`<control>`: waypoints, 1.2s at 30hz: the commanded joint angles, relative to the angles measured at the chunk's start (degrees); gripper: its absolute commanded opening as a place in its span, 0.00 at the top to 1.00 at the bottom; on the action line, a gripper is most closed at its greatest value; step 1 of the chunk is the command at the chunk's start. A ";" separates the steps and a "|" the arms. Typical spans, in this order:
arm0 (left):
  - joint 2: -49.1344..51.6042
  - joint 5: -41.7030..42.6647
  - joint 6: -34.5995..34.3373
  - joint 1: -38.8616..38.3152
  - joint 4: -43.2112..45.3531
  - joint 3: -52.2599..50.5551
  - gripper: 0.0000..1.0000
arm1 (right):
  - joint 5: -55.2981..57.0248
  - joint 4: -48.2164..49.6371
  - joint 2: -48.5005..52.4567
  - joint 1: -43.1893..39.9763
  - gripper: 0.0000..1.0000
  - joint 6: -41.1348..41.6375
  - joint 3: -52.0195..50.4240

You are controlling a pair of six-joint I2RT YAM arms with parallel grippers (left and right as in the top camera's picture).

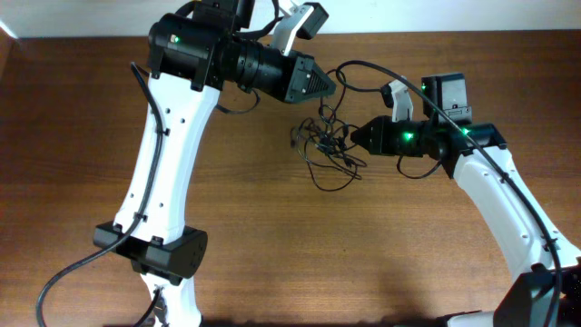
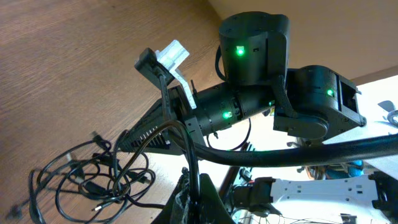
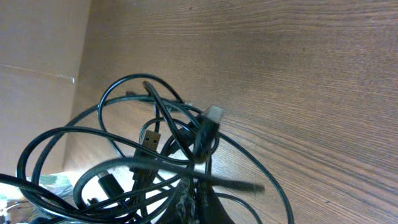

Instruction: Untangle cables

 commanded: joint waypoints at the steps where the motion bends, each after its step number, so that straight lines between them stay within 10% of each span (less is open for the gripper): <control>1: -0.85 -6.45 -0.66 0.20 0.02 1.05 1.00 | 1.53 -0.24 0.09 0.09 0.96 -0.79 -0.09; 8: -0.24 -34.47 -8.96 0.20 -0.96 -1.49 1.00 | 15.08 -10.27 -0.55 -1.70 0.96 3.72 -0.07; 13: 3.34 -35.45 -9.60 2.23 0.04 -5.46 1.00 | 26.08 -20.76 -3.56 -1.70 0.96 5.25 3.37; 28: 18.84 -34.73 -11.52 6.08 -1.95 -8.15 1.00 | 41.53 -41.40 -4.11 -0.37 0.96 10.80 13.31; 36: 15.50 -6.16 -2.23 4.70 -3.26 2.21 1.00 | 20.83 -26.21 -4.04 0.87 0.95 9.05 13.42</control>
